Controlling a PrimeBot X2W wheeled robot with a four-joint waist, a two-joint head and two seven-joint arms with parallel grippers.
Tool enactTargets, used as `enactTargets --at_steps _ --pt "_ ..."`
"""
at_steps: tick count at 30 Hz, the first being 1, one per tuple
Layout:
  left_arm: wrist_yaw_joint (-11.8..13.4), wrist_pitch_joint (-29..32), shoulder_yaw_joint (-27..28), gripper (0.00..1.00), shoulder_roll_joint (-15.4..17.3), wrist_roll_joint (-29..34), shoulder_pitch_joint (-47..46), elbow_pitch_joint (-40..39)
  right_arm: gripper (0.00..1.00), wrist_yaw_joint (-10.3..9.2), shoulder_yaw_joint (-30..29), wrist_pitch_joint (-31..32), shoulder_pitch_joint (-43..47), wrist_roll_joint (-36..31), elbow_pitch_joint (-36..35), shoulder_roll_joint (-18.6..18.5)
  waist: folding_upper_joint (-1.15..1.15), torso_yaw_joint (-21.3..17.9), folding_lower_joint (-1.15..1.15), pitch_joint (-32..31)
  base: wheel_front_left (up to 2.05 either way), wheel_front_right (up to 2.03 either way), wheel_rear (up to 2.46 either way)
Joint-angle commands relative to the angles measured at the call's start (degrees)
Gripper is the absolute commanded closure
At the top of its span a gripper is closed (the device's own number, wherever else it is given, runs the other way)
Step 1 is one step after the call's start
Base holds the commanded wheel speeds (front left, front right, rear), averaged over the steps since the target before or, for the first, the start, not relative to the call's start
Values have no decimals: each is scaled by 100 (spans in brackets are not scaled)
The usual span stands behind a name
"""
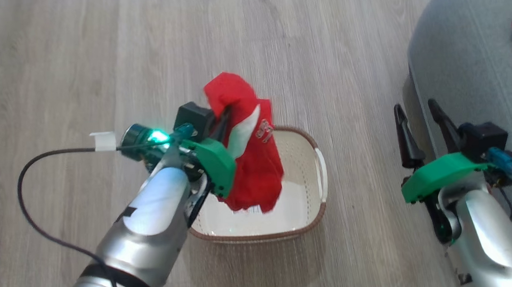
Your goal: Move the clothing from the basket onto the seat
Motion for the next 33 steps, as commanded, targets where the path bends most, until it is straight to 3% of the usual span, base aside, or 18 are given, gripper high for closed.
enactTargets --at_steps 1,12,25,33 --pt "51 -72 99 100 101 -69 -182 -299 0 -2 127 -54 -11 -8 -140 68 0 67 1 -169 0 0 0" --pt "185 -72 -187 100 101 -242 -739 -1327 0 -2 169 -54 204 35 -46 68 0 99 1 -467 0 0 0" --pt "270 4 -282 100 101 -342 -1107 -1680 0 -2 326 -54 254 82 -21 68 0 93 1 -527 0 0 0" --pt "315 16 -399 100 101 -398 -1083 -1789 0 -2 1448 -54 -96 446 -750 8 0 131 1 -503 0 0 0"
